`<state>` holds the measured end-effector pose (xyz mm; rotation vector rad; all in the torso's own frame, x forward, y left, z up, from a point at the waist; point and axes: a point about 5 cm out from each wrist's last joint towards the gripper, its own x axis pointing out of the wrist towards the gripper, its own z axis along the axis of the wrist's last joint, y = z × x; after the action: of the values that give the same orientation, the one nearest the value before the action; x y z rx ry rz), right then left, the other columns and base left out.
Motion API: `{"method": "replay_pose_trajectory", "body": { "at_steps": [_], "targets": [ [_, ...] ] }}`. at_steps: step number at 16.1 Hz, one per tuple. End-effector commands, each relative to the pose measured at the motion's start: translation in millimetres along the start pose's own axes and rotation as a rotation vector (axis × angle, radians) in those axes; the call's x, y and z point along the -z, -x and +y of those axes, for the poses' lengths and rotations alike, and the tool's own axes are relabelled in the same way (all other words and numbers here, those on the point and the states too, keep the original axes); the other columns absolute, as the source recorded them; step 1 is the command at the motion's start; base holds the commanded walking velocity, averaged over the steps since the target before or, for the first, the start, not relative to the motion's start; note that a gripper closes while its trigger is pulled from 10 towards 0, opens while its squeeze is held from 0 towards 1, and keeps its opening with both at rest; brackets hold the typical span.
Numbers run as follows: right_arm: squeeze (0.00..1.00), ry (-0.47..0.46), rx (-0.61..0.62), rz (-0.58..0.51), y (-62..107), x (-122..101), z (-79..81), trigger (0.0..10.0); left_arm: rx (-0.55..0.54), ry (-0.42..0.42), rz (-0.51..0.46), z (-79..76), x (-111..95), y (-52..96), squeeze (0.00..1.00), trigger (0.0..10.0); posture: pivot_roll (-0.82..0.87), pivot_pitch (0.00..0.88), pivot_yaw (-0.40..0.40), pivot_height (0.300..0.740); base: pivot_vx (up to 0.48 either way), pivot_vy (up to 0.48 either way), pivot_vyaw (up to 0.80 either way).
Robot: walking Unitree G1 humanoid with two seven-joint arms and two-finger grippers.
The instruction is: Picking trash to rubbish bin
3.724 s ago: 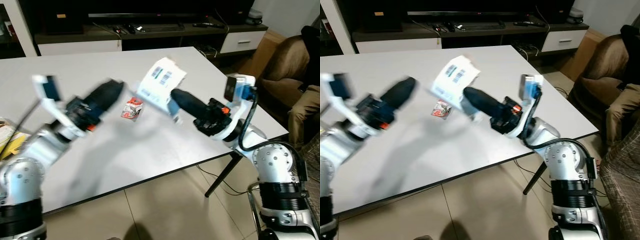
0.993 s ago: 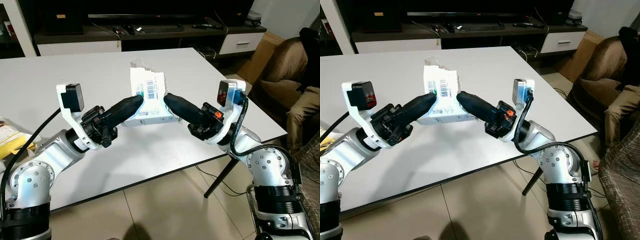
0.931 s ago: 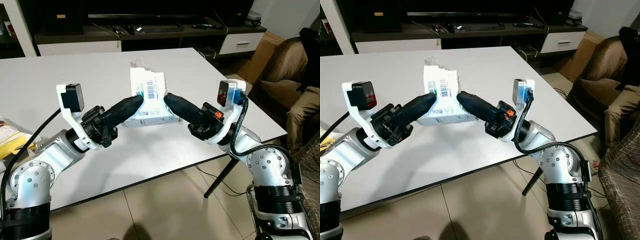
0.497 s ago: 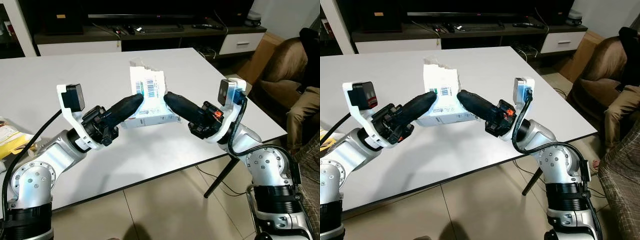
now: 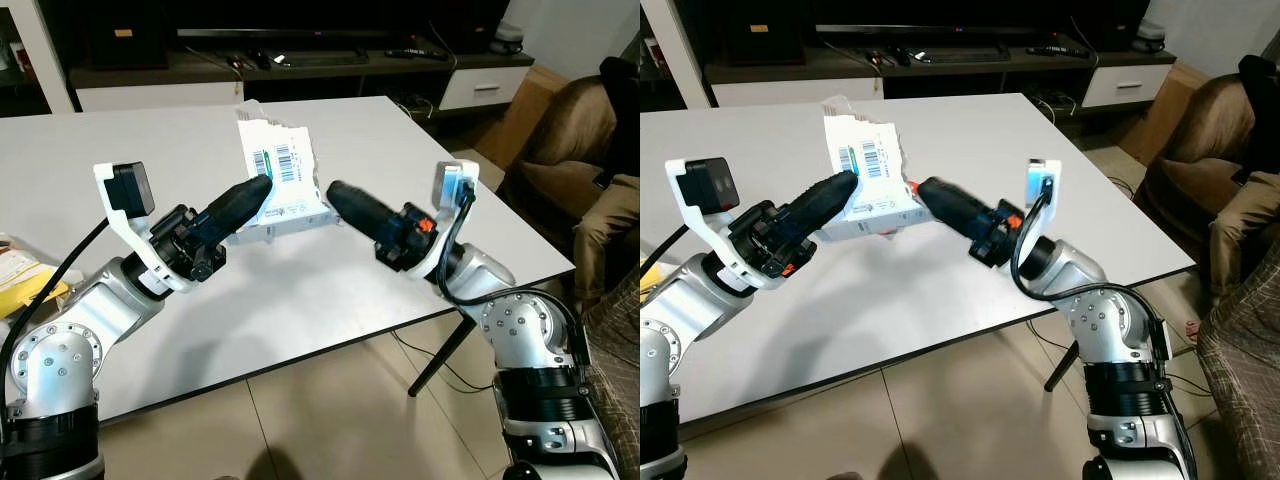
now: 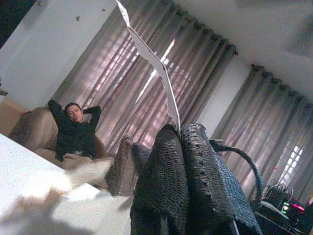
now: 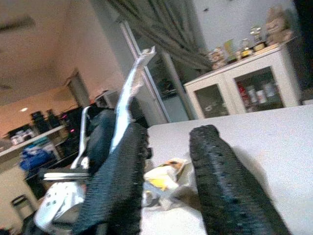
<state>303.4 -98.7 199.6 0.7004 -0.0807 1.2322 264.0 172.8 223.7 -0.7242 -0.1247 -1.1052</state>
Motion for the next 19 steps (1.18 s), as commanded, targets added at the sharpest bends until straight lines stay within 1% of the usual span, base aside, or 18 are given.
{"method": "replay_pose_trajectory", "body": {
  "at_steps": [1, 3, 5, 6, 7, 8, 9, 10, 11, 12, 13, 14, 15, 16, 17, 18, 19],
  "targets": [
    [1.00, 0.031, 0.038, -0.025, 3.2, -8.5, -4.3, 10.0, 0.032, 0.001, -0.005, -3.9, -3.4, -5.6, 0.00, 0.0, 0.06, 0.000, -0.111, 0.740, 0.000, 0.000, 0.00],
    [1.00, 0.041, 0.058, -0.021, 4.8, -7.0, -6.7, 10.0, 0.020, -0.006, 0.000, -3.1, -3.2, -5.1, 0.00, 0.0, 0.06, 0.000, -0.109, 0.740, 0.000, 0.000, 0.00],
    [1.00, 0.084, 0.142, -0.017, 10.1, -8.3, -14.0, 10.0, -0.029, -0.032, 0.008, 0.0, -2.5, -1.5, 0.00, 0.0, 0.06, 0.000, -0.112, 0.740, 0.000, 0.000, 0.00],
    [1.00, 0.151, 0.229, 0.003, 14.5, -8.7, -21.6, 10.0, -0.123, -0.093, 0.015, 7.3, -2.6, 1.8, 0.00, 0.0, 0.05, 0.000, -0.110, 0.740, 0.000, 0.000, 0.00],
    [1.00, 0.233, 0.331, 0.006, 20.1, -11.1, -29.3, 10.0, -0.279, -0.212, 0.068, 19.5, -0.8, 6.8, 0.00, 0.0, 0.05, 0.000, -0.109, 0.740, 0.000, 0.000, 0.00],
    [1.00, 0.349, 0.466, 0.011, 28.4, -13.9, -37.7, 10.0, -0.477, -0.417, 0.146, 32.9, -0.6, 13.9, 0.00, 0.0, 0.05, 0.000, -0.110, 0.740, 0.000, 0.000, 0.00],
    [1.00, 0.416, 0.548, 0.009, 33.7, -12.4, -37.9, 10.0, -0.528, -0.550, 0.160, 30.2, -1.0, 9.6, 0.00, 0.0, 0.06, 0.000, -0.109, 0.740, 0.000, 0.000, 0.00],
    [1.00, 0.419, 0.573, -0.005, 35.6, -10.5, -37.0, 10.0, -0.532, -0.553, 0.137, 27.3, -0.1, 6.3, 0.00, 0.0, 0.06, 0.000, -0.108, 0.740, 0.000, 0.000, 0.00],
    [1.00, 0.413, 0.603, -0.031, 38.4, -3.6, -34.4, 10.0, -0.534, -0.551, 0.109, 23.4, 6.0, 1.0, 0.00, 0.0, 0.07, 0.000, -0.102, 0.740, 0.000, 0.000, 0.00],
    [1.00, 0.439, 0.634, -0.027, 40.5, 2.4, -33.4, 10.0, -0.563, -0.578, 0.098, 23.4, 9.8, -0.2, 0.00, 0.0, 0.07, 0.000, -0.097, 0.740, 0.000, 0.000, 0.00],
    [1.00, 0.485, 0.689, 0.008, 43.2, 12.9, -32.8, 10.0, -0.585, -0.658, 0.125, 22.1, 16.9, -1.1, 0.00, 0.0, 0.07, 0.000, -0.091, 0.740, 0.000, 0.000, 0.00],
    [1.00, 0.494, 0.723, 0.026, 44.6, 17.7, -33.4, 10.0, -0.591, -0.673, 0.136, 21.3, 19.9, -0.8, 0.00, 0.0, 0.07, 0.000, -0.086, 0.740, 0.000, 0.000, 0.00],
    [1.00, 0.546, 0.788, 0.059, 47.2, 26.0, -35.1, 10.0, -0.617, -0.688, 0.121, 20.6, 23.6, 0.6, 0.00, 0.0, 0.07, 0.000, -0.078, 0.740, 0.000, 0.000, 0.00],
    [0.85, 0.595, 0.873, 0.072, 51.7, 31.5, -36.0, 10.0, -0.663, -0.730, 0.153, 22.5, 28.1, 4.7, 0.00, 0.0, 0.08, 0.000, -0.072, 0.740, 0.000, 0.000, 0.00],
    [0.00, 0.605, 0.943, 0.090, 55.2, 37.1, -37.0, 10.0, -0.726, -0.782, 0.170, 24.8, 32.0, 8.9, 0.00, 0.0, 0.07, 0.000, -0.064, 0.740, 0.000, 0.000, 0.00],
    [0.00, 0.595, 0.961, 0.100, 56.5, 40.6, -36.4, 10.0, -0.750, -0.801, 0.178, 24.6, 33.9, 10.6, 0.00, 4.3, 0.07, 0.000, -0.062, 0.740, 0.000, 0.000, 0.00],
    [0.00, 0.586, 0.968, 0.108, 57.7, 43.9, -34.5, 10.0, -0.776, -0.825, 0.200, 24.6, 35.8, 12.4, 0.00, 10.0, 0.07, 0.000, -0.060, 0.740, 0.000, 0.000, 0.00]
  ]
}}
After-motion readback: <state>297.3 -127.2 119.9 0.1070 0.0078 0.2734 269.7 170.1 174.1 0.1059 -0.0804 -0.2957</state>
